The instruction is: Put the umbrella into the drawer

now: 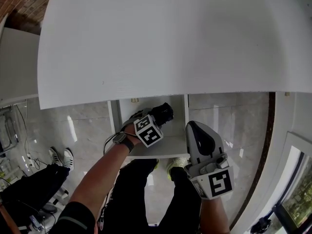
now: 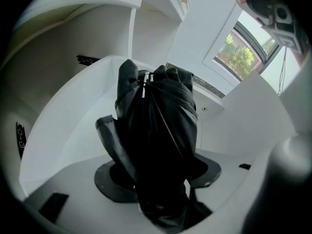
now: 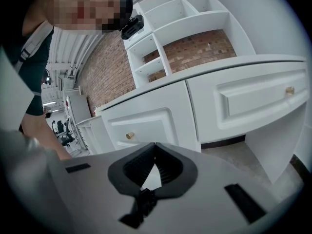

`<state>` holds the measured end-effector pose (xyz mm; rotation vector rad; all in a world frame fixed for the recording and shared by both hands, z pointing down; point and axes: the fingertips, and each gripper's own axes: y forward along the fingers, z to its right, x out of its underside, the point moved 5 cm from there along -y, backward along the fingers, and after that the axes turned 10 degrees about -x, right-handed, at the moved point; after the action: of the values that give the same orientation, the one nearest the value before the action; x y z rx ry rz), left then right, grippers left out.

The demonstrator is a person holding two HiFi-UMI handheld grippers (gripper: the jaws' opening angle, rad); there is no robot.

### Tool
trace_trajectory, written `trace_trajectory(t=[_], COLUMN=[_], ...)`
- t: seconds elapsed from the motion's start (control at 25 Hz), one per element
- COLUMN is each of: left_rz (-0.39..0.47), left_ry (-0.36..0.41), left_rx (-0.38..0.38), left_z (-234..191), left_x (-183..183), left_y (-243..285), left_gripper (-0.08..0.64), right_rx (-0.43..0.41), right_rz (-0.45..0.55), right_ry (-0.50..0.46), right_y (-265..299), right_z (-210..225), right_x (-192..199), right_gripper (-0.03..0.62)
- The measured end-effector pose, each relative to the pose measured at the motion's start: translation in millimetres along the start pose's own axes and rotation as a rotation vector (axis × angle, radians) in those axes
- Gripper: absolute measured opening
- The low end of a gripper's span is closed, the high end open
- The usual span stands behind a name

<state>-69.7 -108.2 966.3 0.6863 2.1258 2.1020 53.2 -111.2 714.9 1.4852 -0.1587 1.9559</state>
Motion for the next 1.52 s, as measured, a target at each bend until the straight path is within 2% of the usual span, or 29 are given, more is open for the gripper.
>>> trace_trajectory(t=[0.28, 0.52, 0.8, 1.0, 1.2, 1.4, 1.52], left_rz=[0.017, 0.039, 0.164, 0.285, 0.368, 0.469, 0.538], left_ry=[-0.018, -0.033, -0.079, -0.165, -0.219, -0.258, -0.293], left_rx=[-0.056, -0.092, -0.143, -0.167, -0.188, -0.227, -0.245], left_z=[-8, -11, -13, -21, -14, -7, -3], left_x=[-2, -5, -24, -35, -48, -62, -72], left_y=[-3, -30, -102, -170, -228, -292, -334], left_gripper=[0.284, 0.236, 0.115, 0.044, 0.024, 0.008, 0.006], right_rx=[-0.023, -0.027, -0.021, -0.047, -0.061, -0.064, -0.051], right_rz=[-0.002, -0.022, -0.016, -0.058, -0.086, -0.061, -0.097], right_ry=[0.007, 0.013, -0.004, 0.031, 0.009, 0.024, 0.023], right_y=[2, -2, -14, -10, -16, -24, -35], right_z=[-2, -8, -19, -47, -61, -77, -85], right_x=[-3, -14, -42, -75, -103, -138, -157], right_gripper=[0.003, 0.003, 0.003, 0.003, 0.003, 0.003, 0.003])
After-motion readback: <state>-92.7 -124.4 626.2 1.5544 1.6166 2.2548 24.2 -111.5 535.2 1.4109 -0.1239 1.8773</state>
